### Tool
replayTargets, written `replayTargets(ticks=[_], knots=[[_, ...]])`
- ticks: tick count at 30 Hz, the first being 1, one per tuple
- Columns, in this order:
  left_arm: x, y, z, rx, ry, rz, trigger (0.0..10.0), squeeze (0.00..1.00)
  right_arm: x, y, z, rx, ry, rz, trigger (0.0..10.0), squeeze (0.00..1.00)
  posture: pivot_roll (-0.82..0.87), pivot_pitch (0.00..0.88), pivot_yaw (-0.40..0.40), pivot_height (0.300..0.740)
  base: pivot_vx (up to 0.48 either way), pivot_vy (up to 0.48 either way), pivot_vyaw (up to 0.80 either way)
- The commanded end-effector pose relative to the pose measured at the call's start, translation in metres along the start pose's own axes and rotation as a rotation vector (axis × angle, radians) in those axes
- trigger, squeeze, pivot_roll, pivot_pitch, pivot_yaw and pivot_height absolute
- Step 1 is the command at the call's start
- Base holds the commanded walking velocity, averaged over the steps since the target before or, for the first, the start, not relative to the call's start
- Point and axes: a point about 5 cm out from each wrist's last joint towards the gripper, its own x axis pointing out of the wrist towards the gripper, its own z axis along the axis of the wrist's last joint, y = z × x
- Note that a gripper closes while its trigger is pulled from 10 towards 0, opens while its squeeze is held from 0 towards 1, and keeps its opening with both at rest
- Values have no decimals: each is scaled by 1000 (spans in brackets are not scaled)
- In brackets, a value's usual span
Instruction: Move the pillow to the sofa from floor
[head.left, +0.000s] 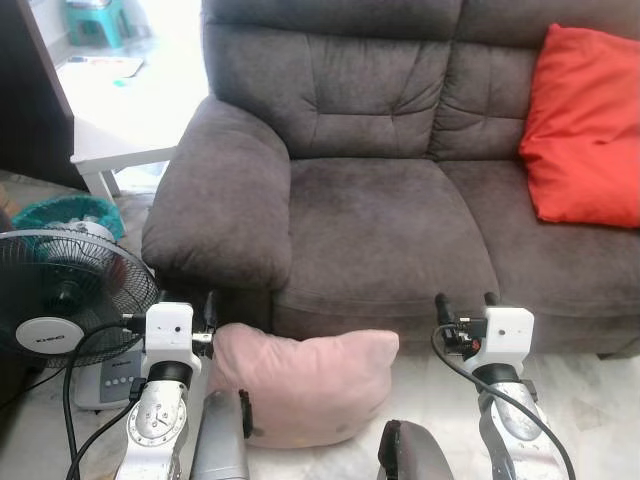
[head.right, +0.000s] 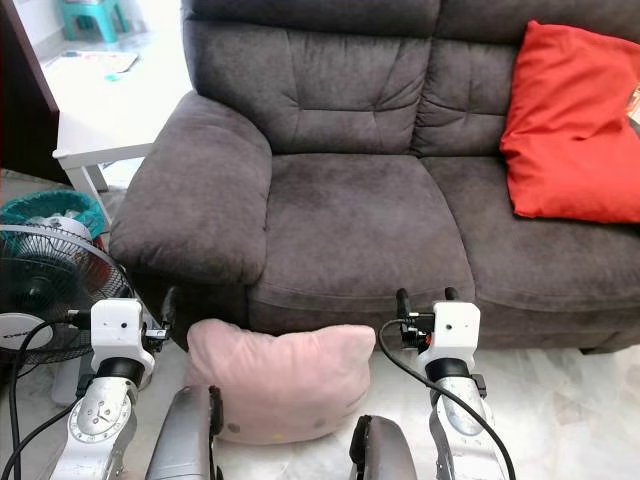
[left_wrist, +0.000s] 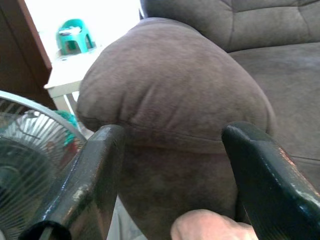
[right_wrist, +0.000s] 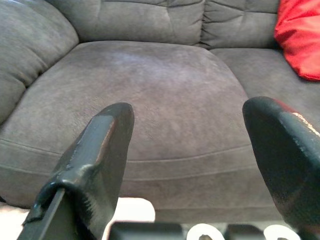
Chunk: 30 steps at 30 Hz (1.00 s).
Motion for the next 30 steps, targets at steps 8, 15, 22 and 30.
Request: replayTargets(ticks=[8,15,22,30], knots=[[0,-4,-3,-25,32,-16,10000,0,0,0,-1,-24,9,13,10000,0,97,59,-86,538,0,0,0],[-1,-7,-5,-37,48,-32,10000,0,-1,0,-1,-19,6,13,10000,0,98,61,-87,538,0,0,656],[-1,-8,-7,-41,59,-54,10000,0,-1,0,-2,-4,13,15,10000,0,98,61,-87,538,0,0,203],[-1,-11,-8,-41,67,-78,10000,0,-1,1,-3,-6,19,22,10000,0,98,64,-87,538,0,0,0]])
